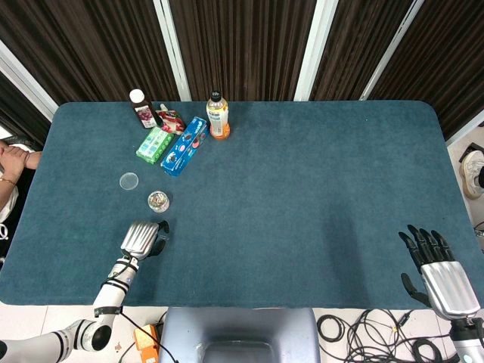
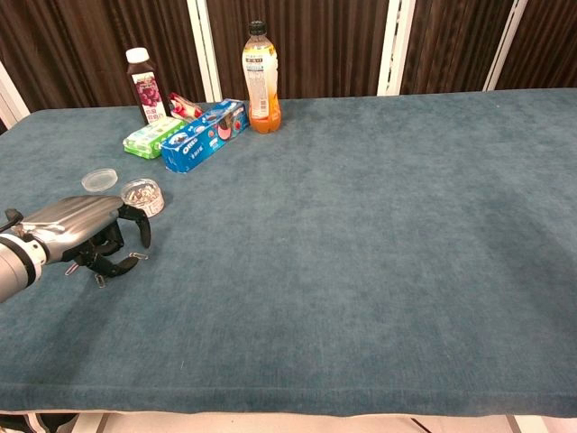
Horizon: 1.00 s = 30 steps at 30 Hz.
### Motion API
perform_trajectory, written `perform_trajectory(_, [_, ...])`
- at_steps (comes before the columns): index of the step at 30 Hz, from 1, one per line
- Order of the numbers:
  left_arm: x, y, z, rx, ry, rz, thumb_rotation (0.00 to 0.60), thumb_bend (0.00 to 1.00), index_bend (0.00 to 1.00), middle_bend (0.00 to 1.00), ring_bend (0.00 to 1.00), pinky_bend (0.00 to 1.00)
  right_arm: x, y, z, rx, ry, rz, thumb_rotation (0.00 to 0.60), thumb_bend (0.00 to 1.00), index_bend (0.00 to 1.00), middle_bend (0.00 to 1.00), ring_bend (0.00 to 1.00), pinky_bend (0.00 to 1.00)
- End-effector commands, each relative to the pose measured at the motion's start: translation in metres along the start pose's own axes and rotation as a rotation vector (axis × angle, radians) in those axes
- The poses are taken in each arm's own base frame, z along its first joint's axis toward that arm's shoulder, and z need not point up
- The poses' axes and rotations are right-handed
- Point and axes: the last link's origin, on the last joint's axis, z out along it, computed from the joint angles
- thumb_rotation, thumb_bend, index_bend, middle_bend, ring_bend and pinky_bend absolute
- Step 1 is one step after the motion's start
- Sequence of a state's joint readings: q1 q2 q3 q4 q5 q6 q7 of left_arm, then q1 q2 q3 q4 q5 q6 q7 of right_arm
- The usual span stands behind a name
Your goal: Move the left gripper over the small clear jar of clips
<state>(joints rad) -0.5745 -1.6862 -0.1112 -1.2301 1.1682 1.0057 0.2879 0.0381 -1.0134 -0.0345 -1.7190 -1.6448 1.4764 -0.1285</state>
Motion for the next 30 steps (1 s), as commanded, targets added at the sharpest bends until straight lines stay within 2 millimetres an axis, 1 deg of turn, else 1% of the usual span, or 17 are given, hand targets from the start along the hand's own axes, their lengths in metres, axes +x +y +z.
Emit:
perform_trajectory(1, [-0.0006, -0.0004, 0.0001, 0.004, -0.002, -0.005, 0.600, 0.38, 0.49, 1.00, 1.00, 1.00, -0.0004, -0.0002, 0.0004, 0.001, -0.003, -0.001, 0.600, 0.37, 0.00, 0.00, 0.00, 0.03])
perform_trajectory(16, [-0.0051, 0.0023, 0.0034, 0.002, -0.012, 0.005, 0.600, 0.38, 0.51, 1.00, 1.00, 1.00, 0.0020, 0.0025, -0.0026, -0.004, 0.005, 0.004, 0.600, 0.37, 0.00, 0.00, 0.00, 0.03])
perform_trajectory(30, [-0.0068, 0.0019, 0.0053, 0.008, -0.022, 0.004, 0.600, 0.37, 0.61, 1.00, 1.00, 1.00, 0.0021, 0.0032, -0.0022, -0.006, 0.006, 0.005, 0.600, 0.37, 0.00, 0.00, 0.00, 0.03])
